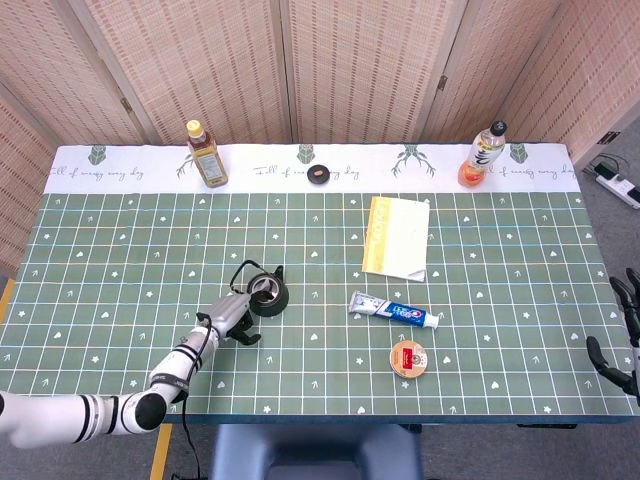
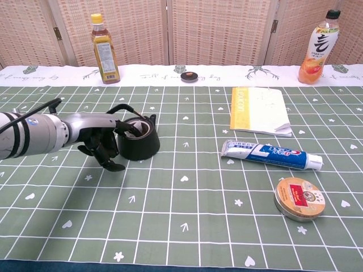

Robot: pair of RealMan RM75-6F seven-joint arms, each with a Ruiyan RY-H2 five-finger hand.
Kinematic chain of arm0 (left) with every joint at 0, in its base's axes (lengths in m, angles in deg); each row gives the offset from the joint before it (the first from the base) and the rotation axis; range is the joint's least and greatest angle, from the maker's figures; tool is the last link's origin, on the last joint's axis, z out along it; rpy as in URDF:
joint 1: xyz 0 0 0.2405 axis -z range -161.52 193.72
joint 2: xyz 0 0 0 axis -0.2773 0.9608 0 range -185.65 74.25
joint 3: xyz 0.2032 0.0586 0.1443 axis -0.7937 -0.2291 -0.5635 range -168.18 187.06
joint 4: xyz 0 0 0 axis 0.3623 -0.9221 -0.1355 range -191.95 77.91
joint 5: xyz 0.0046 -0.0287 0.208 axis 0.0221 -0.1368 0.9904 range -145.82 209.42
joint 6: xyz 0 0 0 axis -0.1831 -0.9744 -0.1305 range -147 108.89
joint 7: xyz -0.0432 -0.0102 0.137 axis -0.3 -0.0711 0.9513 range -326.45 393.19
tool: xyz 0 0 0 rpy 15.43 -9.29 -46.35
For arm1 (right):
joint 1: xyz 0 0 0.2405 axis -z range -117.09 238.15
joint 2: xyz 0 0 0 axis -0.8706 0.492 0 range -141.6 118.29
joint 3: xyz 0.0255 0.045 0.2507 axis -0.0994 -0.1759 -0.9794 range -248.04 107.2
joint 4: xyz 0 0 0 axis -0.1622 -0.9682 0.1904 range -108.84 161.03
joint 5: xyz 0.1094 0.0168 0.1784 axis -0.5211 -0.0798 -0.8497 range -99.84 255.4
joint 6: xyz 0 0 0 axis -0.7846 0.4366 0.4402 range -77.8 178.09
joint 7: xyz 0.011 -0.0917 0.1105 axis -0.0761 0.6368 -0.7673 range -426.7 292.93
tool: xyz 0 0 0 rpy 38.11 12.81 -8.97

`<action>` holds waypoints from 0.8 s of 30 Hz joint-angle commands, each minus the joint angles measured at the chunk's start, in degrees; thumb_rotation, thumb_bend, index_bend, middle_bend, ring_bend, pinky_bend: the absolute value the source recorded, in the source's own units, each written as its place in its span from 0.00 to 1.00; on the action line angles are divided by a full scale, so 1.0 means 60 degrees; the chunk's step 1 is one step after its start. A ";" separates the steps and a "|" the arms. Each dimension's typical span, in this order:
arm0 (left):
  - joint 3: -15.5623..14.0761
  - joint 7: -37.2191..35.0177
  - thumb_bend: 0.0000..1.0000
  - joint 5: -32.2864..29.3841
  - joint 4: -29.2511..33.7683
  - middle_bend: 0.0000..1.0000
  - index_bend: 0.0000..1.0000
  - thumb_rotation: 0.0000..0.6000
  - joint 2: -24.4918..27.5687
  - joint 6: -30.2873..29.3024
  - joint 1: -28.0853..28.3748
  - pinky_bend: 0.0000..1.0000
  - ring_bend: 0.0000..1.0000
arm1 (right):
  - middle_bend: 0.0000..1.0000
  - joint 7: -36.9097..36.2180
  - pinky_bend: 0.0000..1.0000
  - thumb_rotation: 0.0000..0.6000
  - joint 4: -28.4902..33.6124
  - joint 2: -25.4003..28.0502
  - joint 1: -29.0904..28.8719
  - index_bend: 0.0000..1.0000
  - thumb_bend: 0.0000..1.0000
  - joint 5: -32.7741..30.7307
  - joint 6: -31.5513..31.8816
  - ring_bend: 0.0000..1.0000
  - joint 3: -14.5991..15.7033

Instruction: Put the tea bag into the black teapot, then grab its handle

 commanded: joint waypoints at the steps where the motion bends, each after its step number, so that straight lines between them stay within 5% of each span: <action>1: 0.0079 0.0028 0.32 0.0112 0.0180 1.00 0.18 1.00 0.0048 -0.0157 -0.0028 1.00 1.00 | 0.00 0.0001 0.00 1.00 -0.0002 -0.0001 0.0006 0.00 0.42 0.0019 0.0013 0.00 0.0008; 12: 0.0262 0.0352 0.32 0.0300 0.0910 1.00 0.20 1.00 0.0333 -0.0854 -0.0080 1.00 1.00 | 0.00 0.0091 0.00 1.00 0.0020 -0.0027 0.0005 0.00 0.42 0.0115 0.0028 0.00 0.0052; 24: 0.0292 0.0384 0.32 0.0472 0.0566 1.00 0.20 1.00 0.0407 -0.0920 -0.0237 1.00 1.00 | 0.00 0.0087 0.00 1.00 0.0022 -0.0025 -0.0009 0.00 0.42 0.0047 -0.0010 0.00 0.0031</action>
